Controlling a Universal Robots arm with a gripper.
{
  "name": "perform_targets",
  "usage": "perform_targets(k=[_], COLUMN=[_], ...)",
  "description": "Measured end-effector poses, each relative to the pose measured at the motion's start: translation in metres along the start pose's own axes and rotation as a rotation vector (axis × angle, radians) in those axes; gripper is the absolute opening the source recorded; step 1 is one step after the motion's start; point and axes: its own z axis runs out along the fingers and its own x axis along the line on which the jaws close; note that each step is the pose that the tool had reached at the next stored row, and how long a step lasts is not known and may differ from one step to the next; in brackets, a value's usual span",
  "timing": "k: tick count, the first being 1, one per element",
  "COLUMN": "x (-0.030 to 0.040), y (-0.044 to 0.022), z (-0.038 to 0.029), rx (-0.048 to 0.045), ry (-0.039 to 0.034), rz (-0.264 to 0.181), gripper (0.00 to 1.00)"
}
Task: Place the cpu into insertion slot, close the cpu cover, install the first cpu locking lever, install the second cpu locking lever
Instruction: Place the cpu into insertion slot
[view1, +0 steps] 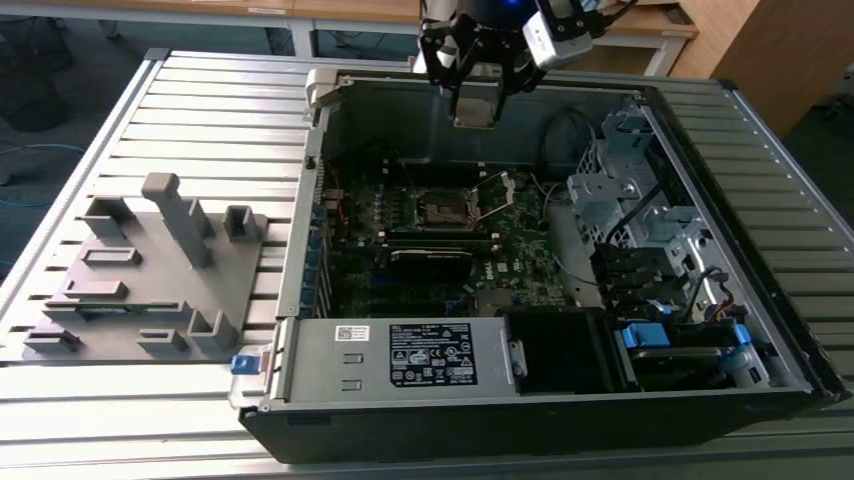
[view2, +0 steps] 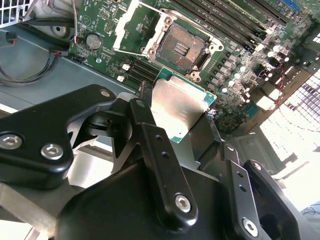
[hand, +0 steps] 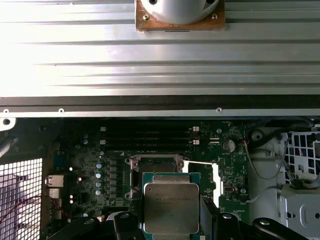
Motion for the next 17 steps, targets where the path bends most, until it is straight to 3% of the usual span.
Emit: perform_targets(k=[17], x=[-0.0001], y=[-0.0007], z=[0.0076], rx=[-0.0001], ry=[0.0], rz=[0.0], gripper=[0.54])
